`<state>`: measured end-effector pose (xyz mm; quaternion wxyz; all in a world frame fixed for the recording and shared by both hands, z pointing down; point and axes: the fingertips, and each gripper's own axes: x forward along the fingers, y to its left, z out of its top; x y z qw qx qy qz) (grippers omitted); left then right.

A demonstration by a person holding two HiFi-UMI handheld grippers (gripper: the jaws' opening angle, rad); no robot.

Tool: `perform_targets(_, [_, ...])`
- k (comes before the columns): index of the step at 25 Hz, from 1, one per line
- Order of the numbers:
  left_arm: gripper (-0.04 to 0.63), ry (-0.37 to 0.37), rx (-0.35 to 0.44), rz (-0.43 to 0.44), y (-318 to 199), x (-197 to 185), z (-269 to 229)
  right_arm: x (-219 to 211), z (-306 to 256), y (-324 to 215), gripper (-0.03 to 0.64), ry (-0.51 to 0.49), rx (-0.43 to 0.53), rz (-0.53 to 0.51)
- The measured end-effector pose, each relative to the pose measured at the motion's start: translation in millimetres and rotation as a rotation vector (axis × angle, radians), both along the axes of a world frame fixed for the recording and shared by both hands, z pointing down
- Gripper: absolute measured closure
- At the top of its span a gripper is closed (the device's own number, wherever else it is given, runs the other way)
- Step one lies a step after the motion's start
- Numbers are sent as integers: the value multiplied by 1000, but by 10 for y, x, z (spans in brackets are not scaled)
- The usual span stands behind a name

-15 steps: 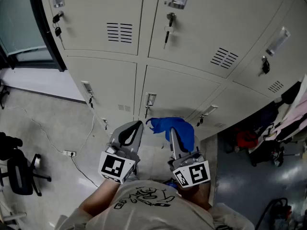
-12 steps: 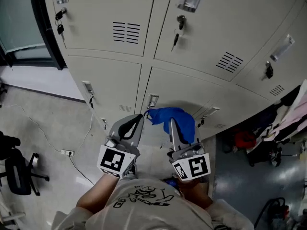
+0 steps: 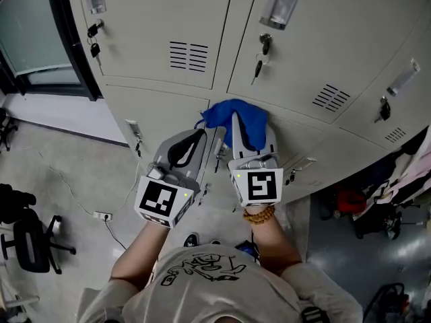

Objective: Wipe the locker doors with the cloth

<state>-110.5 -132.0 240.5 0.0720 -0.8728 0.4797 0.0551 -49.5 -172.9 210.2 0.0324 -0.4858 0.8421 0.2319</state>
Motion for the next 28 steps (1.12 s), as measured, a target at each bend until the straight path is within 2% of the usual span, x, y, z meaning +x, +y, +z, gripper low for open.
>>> perform_targets(4, [592,-3,-30,-24,-116,-79,129,-178,375,-64,594,132,-6,13])
perform_targets(7, [592,-4,-64,-23,-194,-54,284,-174,641,-70,594,173,-28,27])
perform_targets(20, [592,-30,-201,25,-365,297,1067,458,1576,-73,594,266,-178,144])
perform_targets(28, [592,-41,-213,55,-308,381,1422,556,2192,-95,594,265,-252,152])
